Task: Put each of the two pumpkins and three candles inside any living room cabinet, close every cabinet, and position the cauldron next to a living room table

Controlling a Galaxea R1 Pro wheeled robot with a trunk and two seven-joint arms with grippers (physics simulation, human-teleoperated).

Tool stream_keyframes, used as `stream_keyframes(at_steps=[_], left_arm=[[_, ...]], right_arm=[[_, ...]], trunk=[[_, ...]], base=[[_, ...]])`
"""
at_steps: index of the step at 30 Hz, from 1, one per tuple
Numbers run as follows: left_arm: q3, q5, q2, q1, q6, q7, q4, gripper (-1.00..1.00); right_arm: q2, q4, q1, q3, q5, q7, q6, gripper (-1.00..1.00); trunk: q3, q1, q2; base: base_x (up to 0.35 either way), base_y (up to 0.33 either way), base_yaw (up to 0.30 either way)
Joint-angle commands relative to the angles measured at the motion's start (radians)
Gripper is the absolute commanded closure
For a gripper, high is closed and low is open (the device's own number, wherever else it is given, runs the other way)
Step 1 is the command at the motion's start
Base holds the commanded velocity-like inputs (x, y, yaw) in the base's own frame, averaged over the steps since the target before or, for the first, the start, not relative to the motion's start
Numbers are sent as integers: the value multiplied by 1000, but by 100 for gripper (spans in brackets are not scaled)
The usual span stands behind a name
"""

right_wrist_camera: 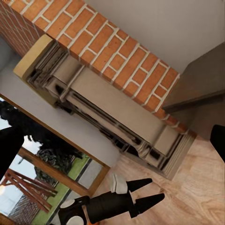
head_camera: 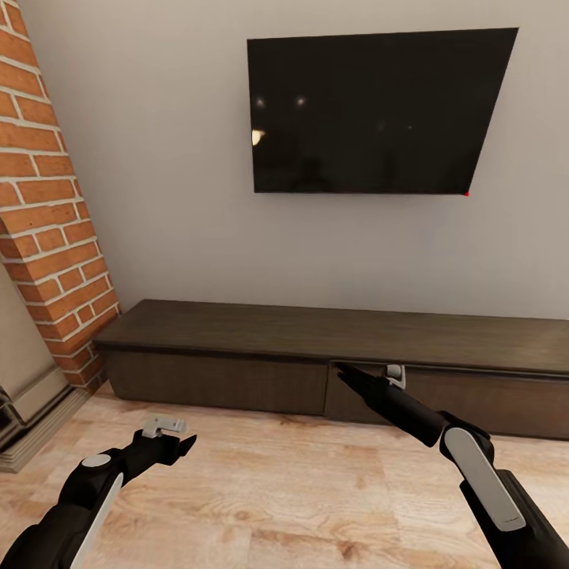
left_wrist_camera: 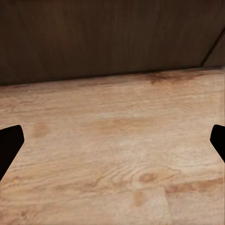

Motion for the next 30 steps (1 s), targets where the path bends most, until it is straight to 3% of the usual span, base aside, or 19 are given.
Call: stream_keyframes(at_steps=[1, 6, 9, 10, 11, 12, 13, 14, 15, 16, 18, 19, 24, 27, 30], left_arm=[[0, 3, 0, -1, 6, -3, -1, -100], [4, 8, -2, -1, 7, -5, -7, -100], [23, 42, -4, -4, 14, -6, 4, -100], [48, 101, -5, -8, 19, -7, 7, -100], [56, 129, -5, -10, 22, -8, 8, -100], [72, 201, -4, -13, 35, -8, 10, -100], [97, 331, 1, -16, 74, -6, 22, -100], [118, 422, 3, -17, 106, -4, 39, -100], [129, 468, 5, -19, 121, -3, 49, -100], [166, 593, 9, -29, 154, 1, 92, -100], [197, 713, 13, -59, 176, 3, 176, -100], [205, 752, 13, -77, 181, 3, 228, -100], [232, 852, 16, -127, 189, -2, 434, -100], [268, 914, 19, -139, 189, -5, 480, -100], [289, 955, 34, -142, 190, -8, 494, -100]], right_arm=[[-1, 2, -1, 0, -6, 0, 5, -100], [0, 13, -1, -1, -6, 0, 5, -100], [0, 23, -1, -2, -6, 1, 5, -100], [0, 27, -1, -2, -6, 1, 5, -100], [0, 28, -1, -2, -6, 1, 5, -100], [0, 29, -1, -2, -6, 1, 5, -100], [0, 30, -1, -3, -6, 5, 5, -100], [-1, 30, -1, -2, -6, 11, 5, -100], [-1, 31, -1, -2, -6, 15, 5, -100], [-1, 35, -1, -3, -6, 33, 5, -100], [-1, 55, -1, -5, -5, 63, 5, -100], [-1, 69, -1, -10, -4, 78, 5, -100], [-1, 109, -1, -45, -2, 118, 5, -100], [-1, 115, 0, -50, -1, 123, 4, -100], [0, 115, 0, -53, 3, 125, 3, -100]], trunk=[[-1, 0, 0], [-1, 0, 0], [-1, 0, 0], [-1, 0, 0], [-1, 0, 0], [-1, 0, 0], [-1, 0, 0], [-1, 0, 0], [-1, 0, 0], [0, 0, 0], [2, 0, 0], [2, 0, 0], [7, 0, 0], [11, 0, 0], [14, 0, 0]], base=[[3, 0, 0], [1, 0, 0], [0, 0, 0], [0, 0, 0], [0, 0, 0], [0, 0, 0], [0, 0, 0], [0, 0, -16], [0, 0, -45], [0, 0, -142], [0, 0, -190], [0, 0, -217], [0, 0, -233], [0, 0, -242], [0, 0, -243]])
